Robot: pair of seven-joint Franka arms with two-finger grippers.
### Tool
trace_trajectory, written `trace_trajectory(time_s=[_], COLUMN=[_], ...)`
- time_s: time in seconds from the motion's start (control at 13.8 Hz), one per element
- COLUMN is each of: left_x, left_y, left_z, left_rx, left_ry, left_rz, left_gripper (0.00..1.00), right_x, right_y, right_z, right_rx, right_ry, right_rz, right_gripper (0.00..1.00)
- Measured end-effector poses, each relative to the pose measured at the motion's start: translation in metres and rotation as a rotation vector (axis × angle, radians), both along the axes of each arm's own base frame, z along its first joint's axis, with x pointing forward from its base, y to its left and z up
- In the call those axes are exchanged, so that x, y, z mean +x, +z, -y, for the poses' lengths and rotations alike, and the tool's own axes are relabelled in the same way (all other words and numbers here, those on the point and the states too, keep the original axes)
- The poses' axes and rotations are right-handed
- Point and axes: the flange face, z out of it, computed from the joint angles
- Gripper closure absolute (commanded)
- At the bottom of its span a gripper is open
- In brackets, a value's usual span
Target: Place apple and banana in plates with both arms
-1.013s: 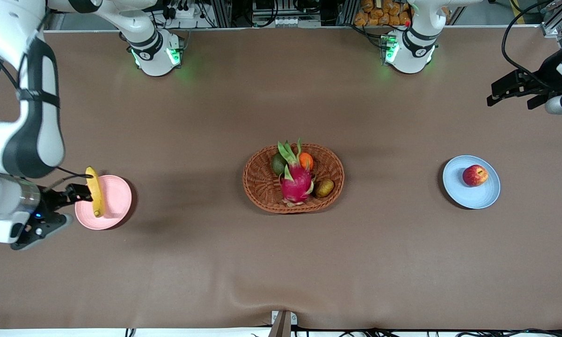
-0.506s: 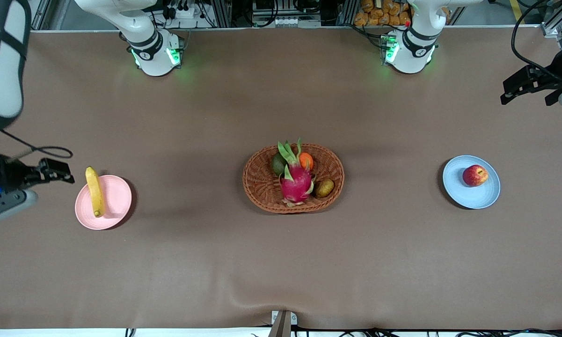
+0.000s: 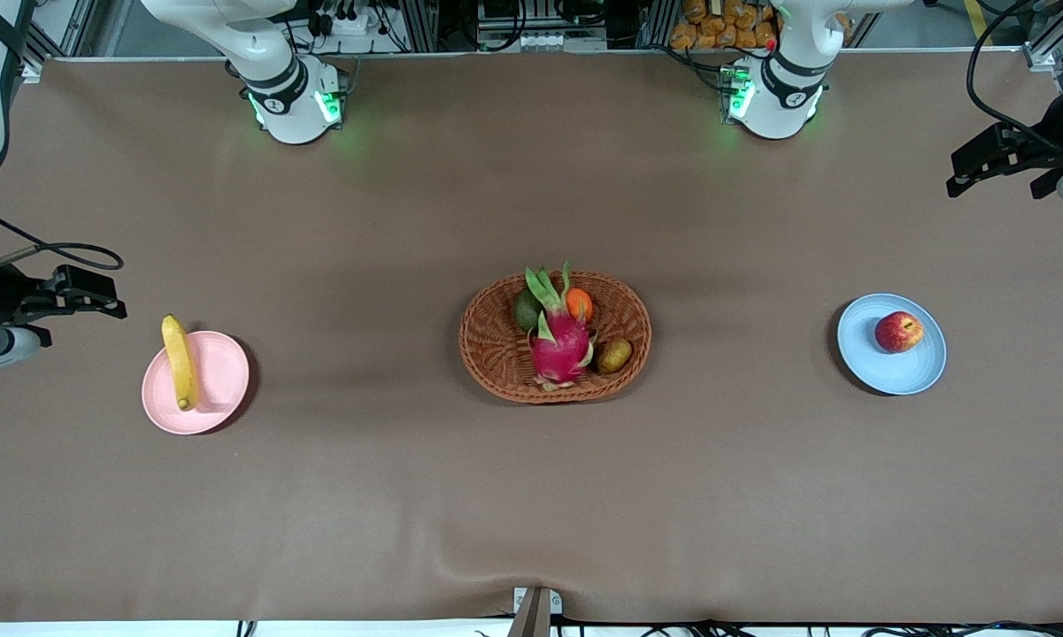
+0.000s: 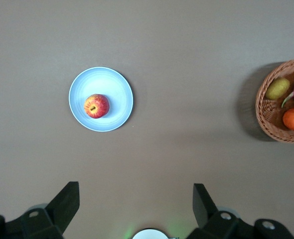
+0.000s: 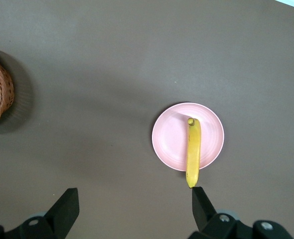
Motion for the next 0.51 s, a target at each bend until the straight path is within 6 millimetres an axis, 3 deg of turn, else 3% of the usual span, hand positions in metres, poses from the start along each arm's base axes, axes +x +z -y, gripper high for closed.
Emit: trace_trajectory(time_s=[0.29, 0.51], left_x=[0.000, 0.000], left_y=[0.000, 0.000], left_z=[0.000, 0.000], left_rx=[0.001, 0.001], left_ry=[0.030, 0.030], left_rz=[0.000, 0.002], left_gripper=[0.00, 0.00], right_x=[-0.009, -0.036], right_y=[0.016, 0.041], right_z=[0.003, 0.020], right_rx=[0.007, 0.019], right_ry=[-0.014, -0.110], right_rz=[0.016, 0.009], right_gripper=[0.00, 0.00])
